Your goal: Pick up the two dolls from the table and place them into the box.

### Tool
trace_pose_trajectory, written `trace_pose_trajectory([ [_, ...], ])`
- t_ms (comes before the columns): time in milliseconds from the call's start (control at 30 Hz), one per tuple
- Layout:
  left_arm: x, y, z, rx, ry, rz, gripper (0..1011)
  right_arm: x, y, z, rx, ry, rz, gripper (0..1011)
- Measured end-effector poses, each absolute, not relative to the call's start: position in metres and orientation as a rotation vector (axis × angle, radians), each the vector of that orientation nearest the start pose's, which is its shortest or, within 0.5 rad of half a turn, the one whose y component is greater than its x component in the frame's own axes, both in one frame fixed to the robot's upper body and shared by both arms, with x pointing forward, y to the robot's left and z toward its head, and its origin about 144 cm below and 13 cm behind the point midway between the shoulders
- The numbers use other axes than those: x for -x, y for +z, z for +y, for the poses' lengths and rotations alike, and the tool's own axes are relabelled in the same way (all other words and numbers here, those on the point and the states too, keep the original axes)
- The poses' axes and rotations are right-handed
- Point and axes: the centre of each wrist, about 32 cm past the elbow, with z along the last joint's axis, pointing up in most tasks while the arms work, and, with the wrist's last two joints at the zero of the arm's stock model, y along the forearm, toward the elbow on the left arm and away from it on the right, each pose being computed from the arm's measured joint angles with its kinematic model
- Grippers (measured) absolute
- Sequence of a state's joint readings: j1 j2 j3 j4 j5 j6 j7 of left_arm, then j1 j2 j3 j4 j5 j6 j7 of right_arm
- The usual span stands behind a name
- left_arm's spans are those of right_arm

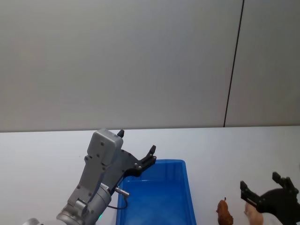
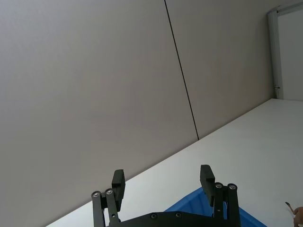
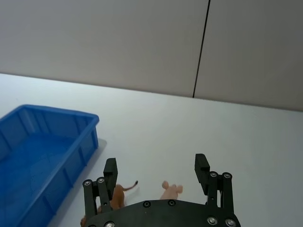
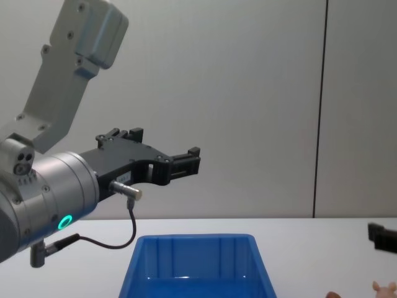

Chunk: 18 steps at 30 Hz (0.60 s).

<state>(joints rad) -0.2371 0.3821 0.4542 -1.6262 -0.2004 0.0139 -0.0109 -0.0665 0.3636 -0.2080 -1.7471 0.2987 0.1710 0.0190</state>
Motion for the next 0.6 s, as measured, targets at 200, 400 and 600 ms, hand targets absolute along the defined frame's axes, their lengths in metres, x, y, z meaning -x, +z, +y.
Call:
trace_pose_trajectory([
  [200, -0.492, 1.204, 0.198, -0.061, 1.124, -0.268, 1001, -0.43, 1.158, -0.253, 0.184, -1.317, 0.092, 1008],
  [400, -0.492, 1.204, 0.198, -0.061, 1.124, -0.268, 1001, -0.432, 1.147, -0.254, 0.211, -1.329, 0.126, 1008],
  [600, -0.492, 1.204, 0.198, -0.061, 1.124, -0.268, 1001, -0.436, 1.138, -0.252, 0.224, -1.327, 0.149, 1008],
])
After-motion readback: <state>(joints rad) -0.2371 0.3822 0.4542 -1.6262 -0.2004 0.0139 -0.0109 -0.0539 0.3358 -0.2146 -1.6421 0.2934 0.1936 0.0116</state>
